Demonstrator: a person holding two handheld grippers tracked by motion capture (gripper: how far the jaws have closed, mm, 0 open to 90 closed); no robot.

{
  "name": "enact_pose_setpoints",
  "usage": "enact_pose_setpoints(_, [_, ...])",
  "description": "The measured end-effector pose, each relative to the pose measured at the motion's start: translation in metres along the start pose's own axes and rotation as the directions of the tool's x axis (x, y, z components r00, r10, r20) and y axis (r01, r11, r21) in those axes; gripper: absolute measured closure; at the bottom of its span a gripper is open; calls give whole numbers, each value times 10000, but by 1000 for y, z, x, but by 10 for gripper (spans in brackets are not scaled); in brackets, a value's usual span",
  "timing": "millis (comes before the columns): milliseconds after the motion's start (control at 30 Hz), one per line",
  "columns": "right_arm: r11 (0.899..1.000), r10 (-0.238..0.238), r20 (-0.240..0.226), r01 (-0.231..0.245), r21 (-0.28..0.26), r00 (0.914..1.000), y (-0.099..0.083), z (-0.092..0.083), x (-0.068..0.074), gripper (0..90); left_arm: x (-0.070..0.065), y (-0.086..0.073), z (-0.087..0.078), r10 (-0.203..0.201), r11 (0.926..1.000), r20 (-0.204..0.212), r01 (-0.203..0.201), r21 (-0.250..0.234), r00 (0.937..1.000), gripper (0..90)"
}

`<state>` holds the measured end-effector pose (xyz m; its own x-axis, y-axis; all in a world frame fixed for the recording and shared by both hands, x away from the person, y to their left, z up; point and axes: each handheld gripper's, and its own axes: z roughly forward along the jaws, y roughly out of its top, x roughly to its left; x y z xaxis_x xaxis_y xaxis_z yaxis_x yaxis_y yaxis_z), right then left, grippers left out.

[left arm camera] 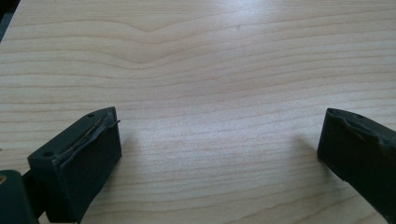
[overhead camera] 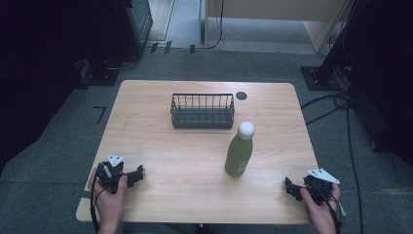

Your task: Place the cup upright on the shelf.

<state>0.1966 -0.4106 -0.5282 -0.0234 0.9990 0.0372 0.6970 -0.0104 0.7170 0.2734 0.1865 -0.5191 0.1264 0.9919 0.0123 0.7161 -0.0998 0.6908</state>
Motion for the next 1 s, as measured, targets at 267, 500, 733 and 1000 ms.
enact_pose_setpoints(267, [10000,57,-183,-58,-71,9998,7,-7,8,0,0,0,0,13,10000,-4,-13,9,10000,0])
enact_pose_setpoints(500, [9994,-222,-572,205,-288,9981,18,-15,25,0,0,0,0,13,10000,-5,-13,7,10000,0])
enact_pose_setpoints(733, [9945,-946,-1322,876,-575,9867,33,-28,56,0,0,0,0,17,10000,-4,-17,10,10000,0])
enact_pose_setpoints(1000, [9904,-1168,-1825,1009,-939,9763,45,-32,83,0,0,0,0,1,10000,-19,-1,10,10000,0])
